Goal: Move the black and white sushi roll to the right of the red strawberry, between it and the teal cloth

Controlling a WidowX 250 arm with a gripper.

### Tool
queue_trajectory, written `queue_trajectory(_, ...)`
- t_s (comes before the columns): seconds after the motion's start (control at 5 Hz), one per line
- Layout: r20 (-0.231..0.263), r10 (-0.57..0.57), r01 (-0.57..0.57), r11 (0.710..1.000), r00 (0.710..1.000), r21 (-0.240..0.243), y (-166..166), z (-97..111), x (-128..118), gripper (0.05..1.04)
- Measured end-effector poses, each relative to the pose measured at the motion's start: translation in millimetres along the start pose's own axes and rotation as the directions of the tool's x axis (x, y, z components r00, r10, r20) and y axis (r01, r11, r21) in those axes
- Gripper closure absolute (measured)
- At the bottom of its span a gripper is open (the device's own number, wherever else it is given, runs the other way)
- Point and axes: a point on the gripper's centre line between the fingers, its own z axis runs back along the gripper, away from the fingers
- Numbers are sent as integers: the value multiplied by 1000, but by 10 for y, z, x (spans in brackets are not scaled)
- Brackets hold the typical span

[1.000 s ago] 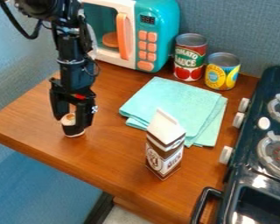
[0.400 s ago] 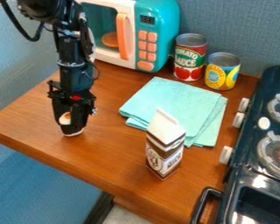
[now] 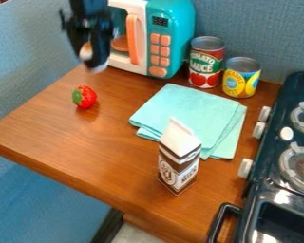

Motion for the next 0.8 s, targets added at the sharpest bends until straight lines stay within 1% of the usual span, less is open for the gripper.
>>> queue_trajectory(0.2,-47,33,-33,999,998,-13,123,-200,357,494)
queue_trajectory(0.4,-95,28,-27,1000,995,8,157,-436,507,494)
queue_trajectory(0.6,-143,18,-11,999,990,51,170,-563,474,494)
queue_trajectory(0.8,-171,-4,13,999,985,51,180,-772,400,494)
